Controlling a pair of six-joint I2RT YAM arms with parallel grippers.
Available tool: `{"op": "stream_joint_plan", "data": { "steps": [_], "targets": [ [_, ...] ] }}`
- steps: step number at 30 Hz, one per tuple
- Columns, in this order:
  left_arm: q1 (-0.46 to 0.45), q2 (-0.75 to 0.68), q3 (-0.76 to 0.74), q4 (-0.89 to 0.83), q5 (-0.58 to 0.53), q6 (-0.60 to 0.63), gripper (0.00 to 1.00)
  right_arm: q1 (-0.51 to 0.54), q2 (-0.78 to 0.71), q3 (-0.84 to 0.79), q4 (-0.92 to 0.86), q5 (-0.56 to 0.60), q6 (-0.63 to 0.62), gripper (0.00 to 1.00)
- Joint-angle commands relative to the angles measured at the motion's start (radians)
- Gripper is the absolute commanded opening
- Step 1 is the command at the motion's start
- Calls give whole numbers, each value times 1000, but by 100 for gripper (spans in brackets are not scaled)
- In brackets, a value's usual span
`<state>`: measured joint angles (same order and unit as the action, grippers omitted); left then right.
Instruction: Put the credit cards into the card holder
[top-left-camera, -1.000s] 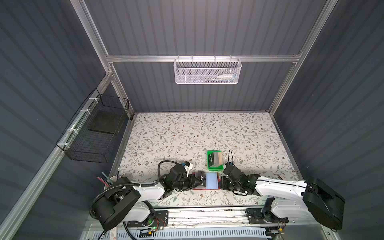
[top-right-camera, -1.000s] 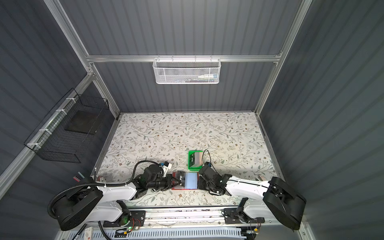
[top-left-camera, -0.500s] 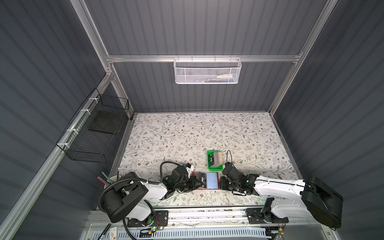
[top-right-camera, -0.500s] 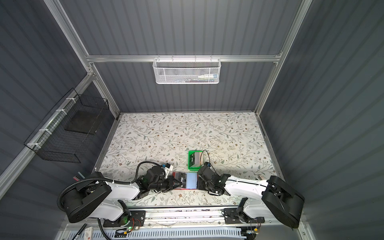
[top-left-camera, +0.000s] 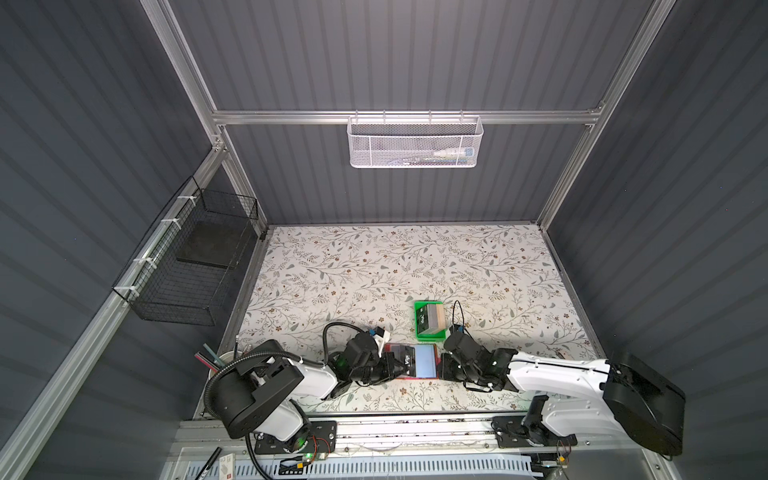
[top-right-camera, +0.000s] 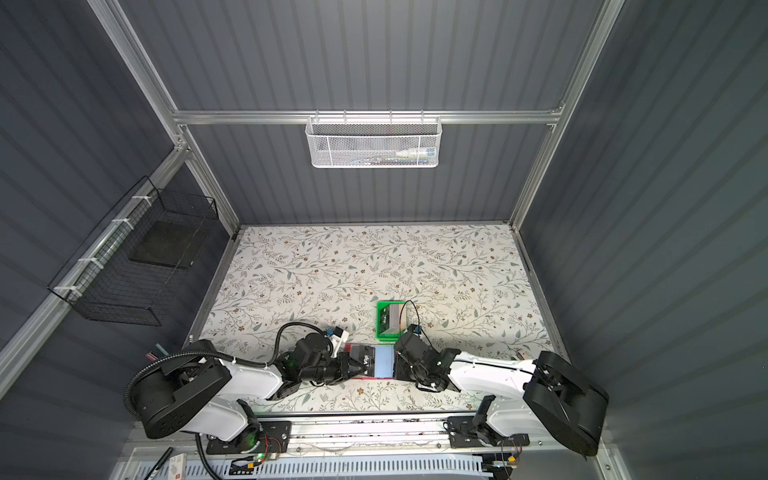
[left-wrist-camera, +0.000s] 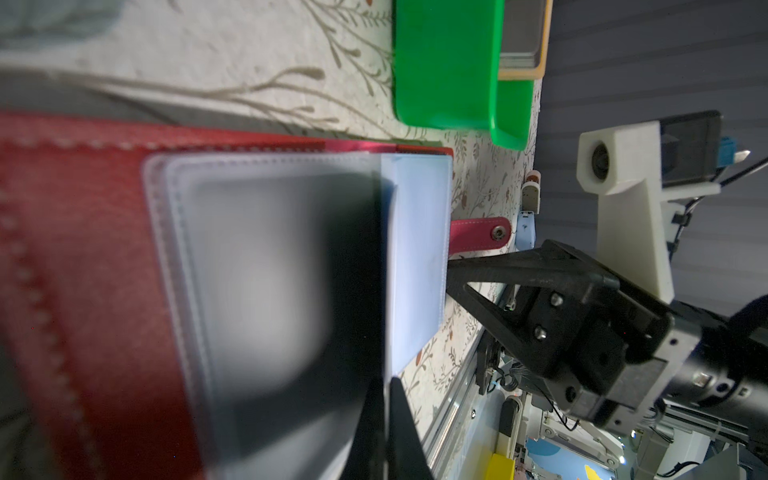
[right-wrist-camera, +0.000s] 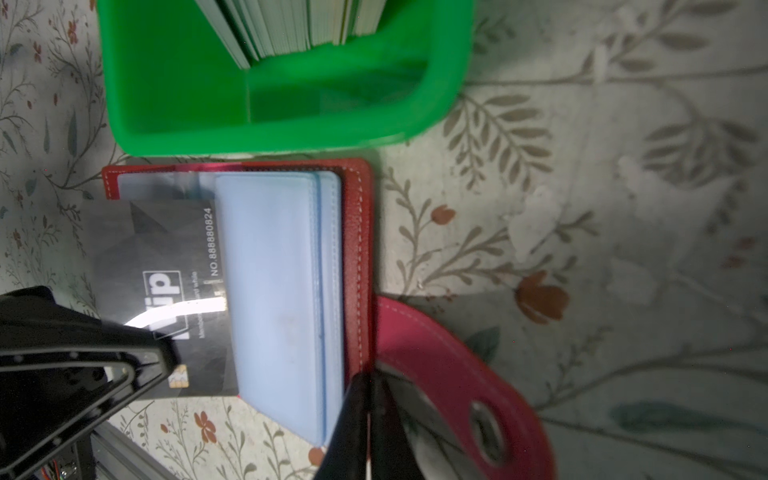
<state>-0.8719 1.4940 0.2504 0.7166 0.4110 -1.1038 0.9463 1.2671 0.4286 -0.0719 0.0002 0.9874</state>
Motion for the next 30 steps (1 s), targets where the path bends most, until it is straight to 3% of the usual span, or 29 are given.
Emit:
{"op": "stream_joint_plan", "data": {
  "steps": [1,17,23,30],
  "targets": [
    [-9,27,-4,13,-2,6,4,8,13,6,-9,16,7,7],
    [-14,62,-5,59,-11,-16,4,14,34,5,1,17,9,6],
    [-19,89,1,72,10,-29,10,16,39,7,-7,18,8,6],
    [-19,51,40,-79,0,-12,16,31,37,8,-39,41,13,5]
  ]
}}
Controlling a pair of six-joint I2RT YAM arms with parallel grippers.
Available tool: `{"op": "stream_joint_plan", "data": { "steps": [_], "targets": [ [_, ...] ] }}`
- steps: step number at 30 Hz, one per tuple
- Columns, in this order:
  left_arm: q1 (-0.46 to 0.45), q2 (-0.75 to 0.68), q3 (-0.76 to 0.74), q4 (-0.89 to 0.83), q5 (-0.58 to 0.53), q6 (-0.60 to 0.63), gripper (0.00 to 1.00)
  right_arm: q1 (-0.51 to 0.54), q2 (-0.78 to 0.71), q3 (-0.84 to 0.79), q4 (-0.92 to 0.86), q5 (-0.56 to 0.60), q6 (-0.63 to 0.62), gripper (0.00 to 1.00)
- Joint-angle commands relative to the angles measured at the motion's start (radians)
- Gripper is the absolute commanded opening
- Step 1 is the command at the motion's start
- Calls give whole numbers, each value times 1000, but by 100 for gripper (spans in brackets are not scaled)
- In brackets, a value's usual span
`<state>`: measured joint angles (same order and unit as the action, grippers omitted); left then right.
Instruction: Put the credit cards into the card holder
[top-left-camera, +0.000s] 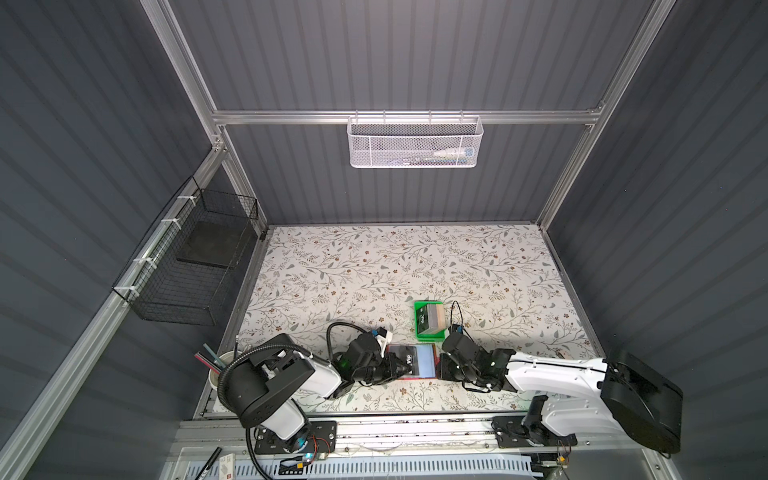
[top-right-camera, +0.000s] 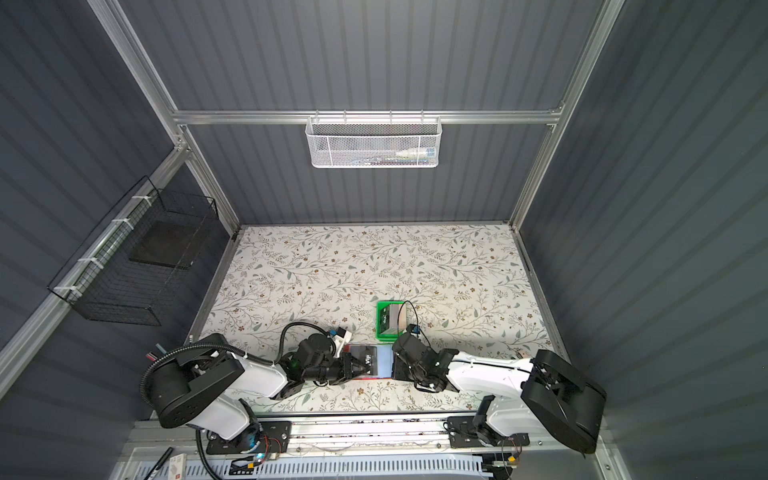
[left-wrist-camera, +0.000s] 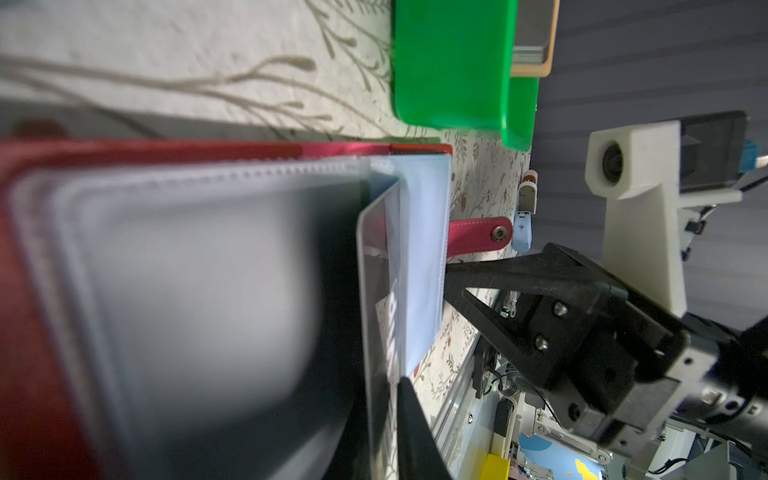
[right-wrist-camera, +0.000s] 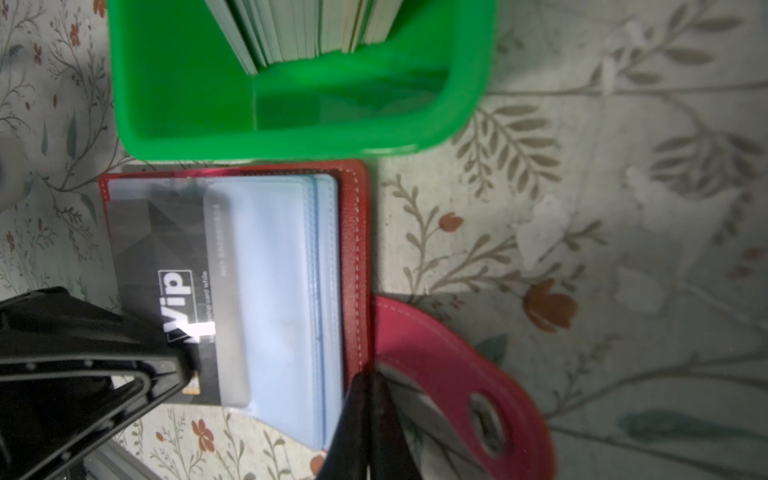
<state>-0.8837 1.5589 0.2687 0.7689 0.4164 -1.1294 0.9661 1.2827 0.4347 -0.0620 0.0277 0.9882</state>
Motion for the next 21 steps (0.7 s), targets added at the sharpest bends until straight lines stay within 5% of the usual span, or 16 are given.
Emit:
{"op": "stream_joint_plan", "data": {
  "steps": [1,10,21],
  "targets": [
    [-8,-28,31,-174,-11,22,17,12,22,1,-51,16,12,5],
    [3,-174,100,-547,-107,83,24,16,42,17,-66,26,6,4],
    [28,-178,182,-728,-173,147,25,17,48,24,-74,32,3,3]
  ]
}}
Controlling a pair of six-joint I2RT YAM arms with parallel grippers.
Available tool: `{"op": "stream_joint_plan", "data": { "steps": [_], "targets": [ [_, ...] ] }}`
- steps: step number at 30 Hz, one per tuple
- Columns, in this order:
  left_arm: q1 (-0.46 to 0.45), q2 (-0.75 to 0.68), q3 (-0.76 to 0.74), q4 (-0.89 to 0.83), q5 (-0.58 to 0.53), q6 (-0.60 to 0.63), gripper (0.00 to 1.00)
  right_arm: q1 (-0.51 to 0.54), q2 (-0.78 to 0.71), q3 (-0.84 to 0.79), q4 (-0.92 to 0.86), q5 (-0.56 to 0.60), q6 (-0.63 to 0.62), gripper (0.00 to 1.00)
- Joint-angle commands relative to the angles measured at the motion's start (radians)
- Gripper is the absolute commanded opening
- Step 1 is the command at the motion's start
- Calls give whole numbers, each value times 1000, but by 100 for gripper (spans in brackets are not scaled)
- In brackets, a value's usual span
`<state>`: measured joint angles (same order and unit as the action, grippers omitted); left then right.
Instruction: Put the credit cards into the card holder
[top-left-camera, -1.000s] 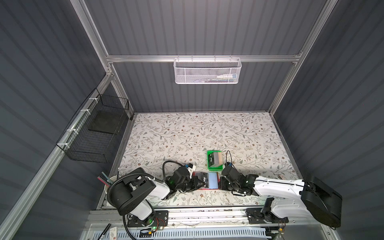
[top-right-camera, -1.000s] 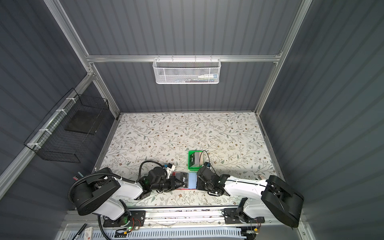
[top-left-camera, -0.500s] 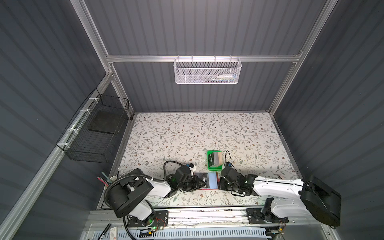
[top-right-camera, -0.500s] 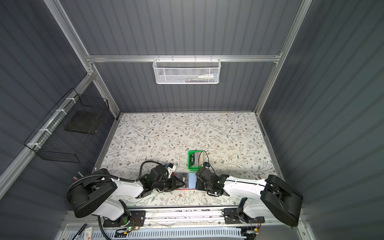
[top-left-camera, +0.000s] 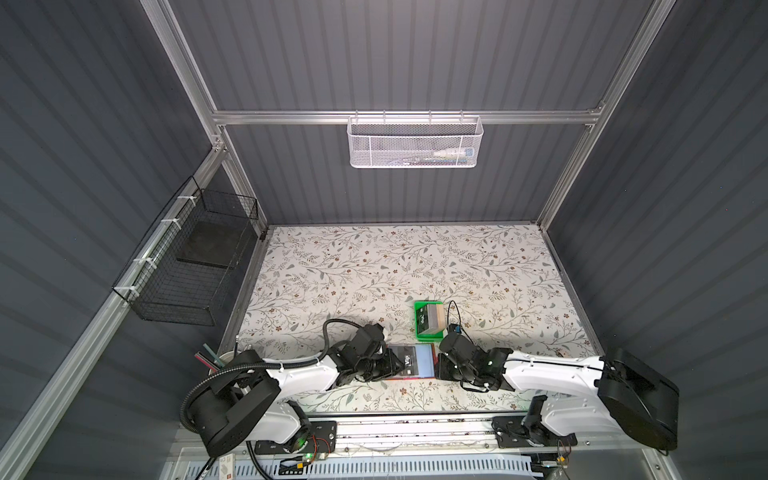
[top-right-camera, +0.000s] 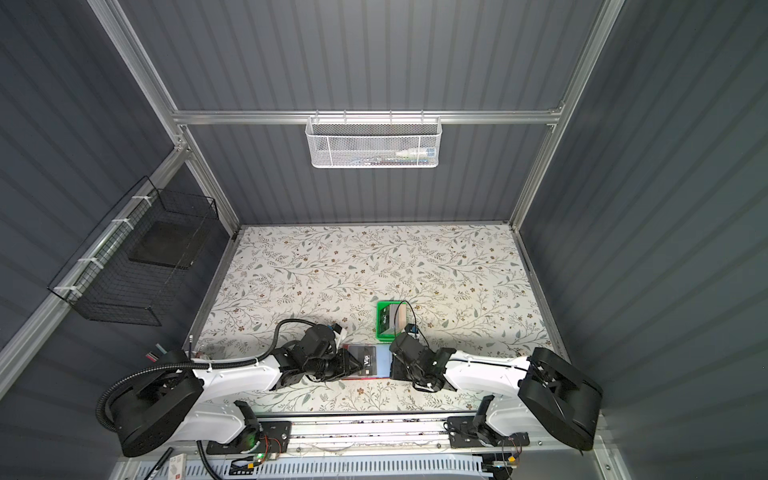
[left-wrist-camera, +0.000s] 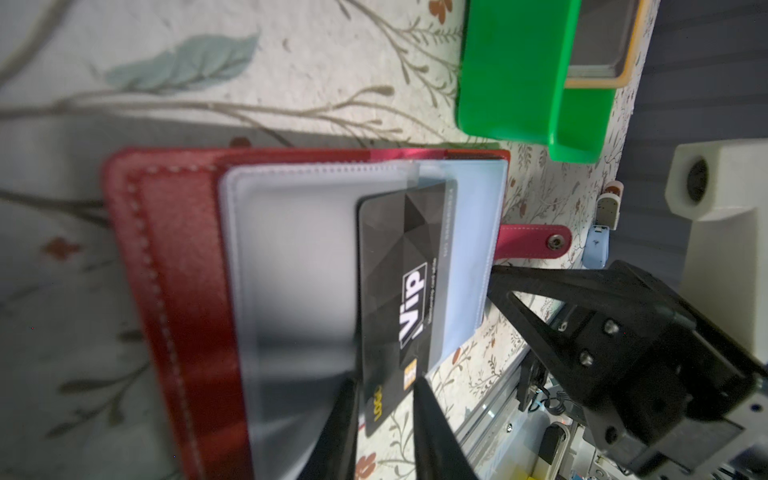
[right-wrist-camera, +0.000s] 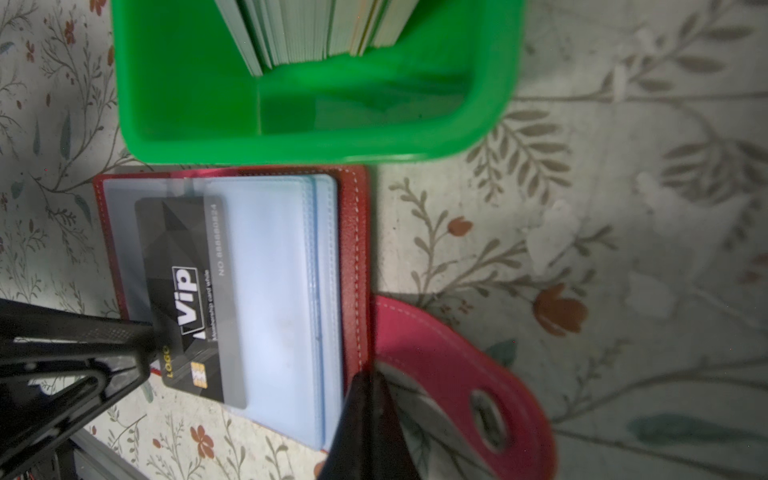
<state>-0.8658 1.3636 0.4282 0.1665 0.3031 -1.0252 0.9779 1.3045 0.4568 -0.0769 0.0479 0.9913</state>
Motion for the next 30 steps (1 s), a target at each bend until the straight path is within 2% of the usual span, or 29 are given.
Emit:
{"op": "stream_joint_plan", "data": {
  "steps": [1,4,12,21,30],
  "targets": [
    [12,24,33,-139,-80,53,25,5,27,0,-56,12,2,3],
    [14,54,59,-163,-94,77,25,6,30,3,-52,10,1,3],
    [14,103,70,-80,-33,86,19,7,41,0,-47,12,3,2],
    [12,143,77,5,16,71,19,10,61,4,-31,6,6,2],
    [-9,181,98,46,16,60,19,12,65,4,-29,6,6,2]
  ]
}}
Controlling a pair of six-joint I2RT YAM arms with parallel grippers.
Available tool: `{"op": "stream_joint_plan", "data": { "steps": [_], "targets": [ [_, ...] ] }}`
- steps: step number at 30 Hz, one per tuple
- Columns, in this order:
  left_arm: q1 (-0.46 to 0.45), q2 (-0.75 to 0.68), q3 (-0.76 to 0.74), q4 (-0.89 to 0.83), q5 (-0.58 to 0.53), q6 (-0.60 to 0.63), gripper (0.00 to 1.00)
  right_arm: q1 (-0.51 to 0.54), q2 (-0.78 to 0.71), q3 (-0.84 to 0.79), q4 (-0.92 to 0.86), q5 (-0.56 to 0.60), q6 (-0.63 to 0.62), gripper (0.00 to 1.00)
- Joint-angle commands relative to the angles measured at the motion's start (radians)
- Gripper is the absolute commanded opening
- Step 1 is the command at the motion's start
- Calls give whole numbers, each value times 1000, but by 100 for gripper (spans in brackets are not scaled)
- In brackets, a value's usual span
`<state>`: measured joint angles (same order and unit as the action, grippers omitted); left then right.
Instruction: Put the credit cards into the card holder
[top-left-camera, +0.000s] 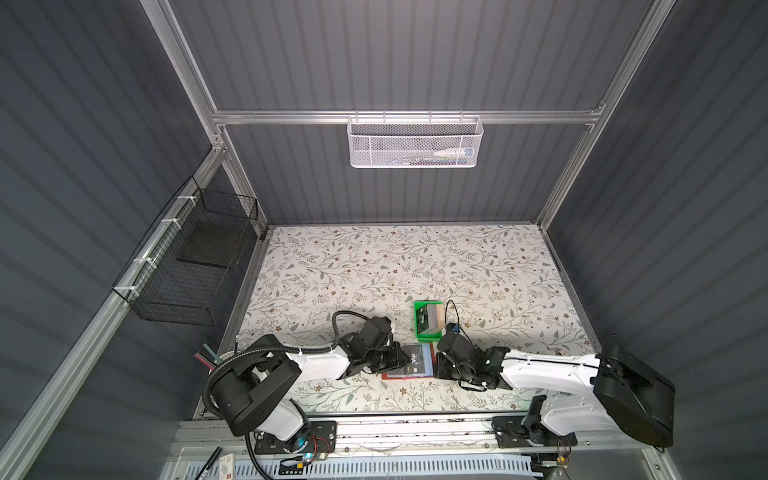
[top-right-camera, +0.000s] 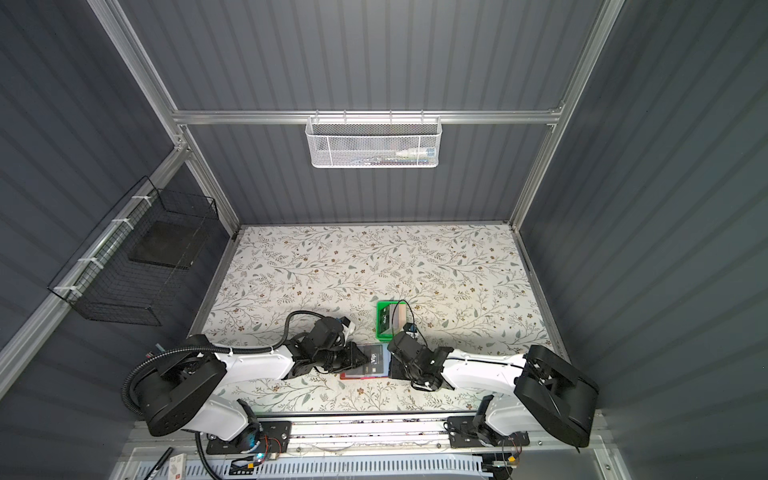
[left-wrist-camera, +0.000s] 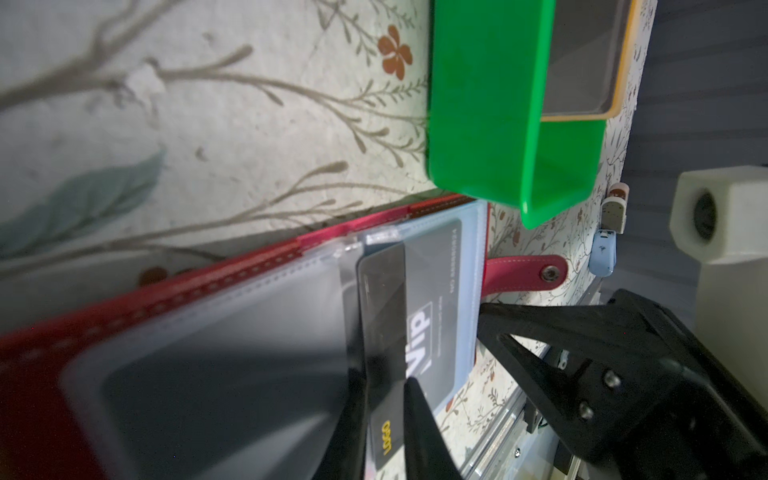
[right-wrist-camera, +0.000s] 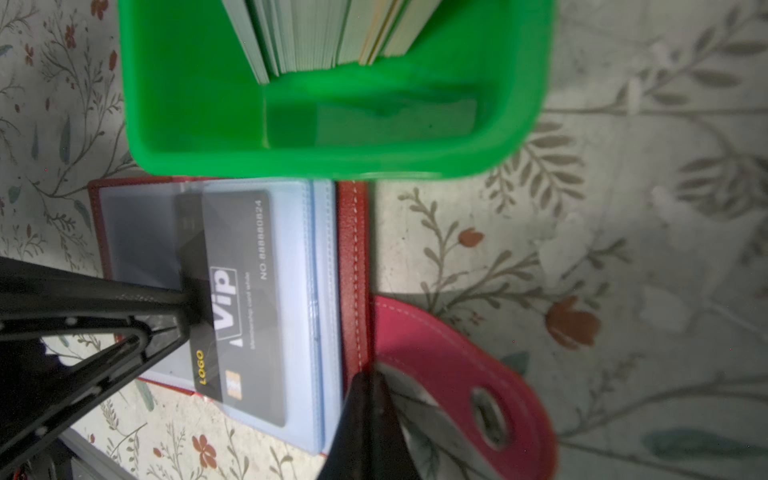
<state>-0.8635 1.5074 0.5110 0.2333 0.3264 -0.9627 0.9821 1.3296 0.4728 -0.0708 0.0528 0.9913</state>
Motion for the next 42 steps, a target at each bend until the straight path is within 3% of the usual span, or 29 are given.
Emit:
{"op": "stream_joint_plan", "data": {
  "steps": [1,20,30,37,42],
  "targets": [
    [-16,44,19,-16,-7,-3,19,7,40,-12,-35,1,6,2],
    [-31,3,31,-108,-68,15,18,10,21,-8,-53,12,10,3],
    [-41,15,37,-109,-71,15,16,10,-59,-13,-73,26,19,5],
    [-50,37,41,-124,-87,13,9,10,-125,-20,-50,19,24,6],
    [-52,40,43,-126,-89,13,9,7,-142,-31,-5,-11,25,11]
  ]
}}
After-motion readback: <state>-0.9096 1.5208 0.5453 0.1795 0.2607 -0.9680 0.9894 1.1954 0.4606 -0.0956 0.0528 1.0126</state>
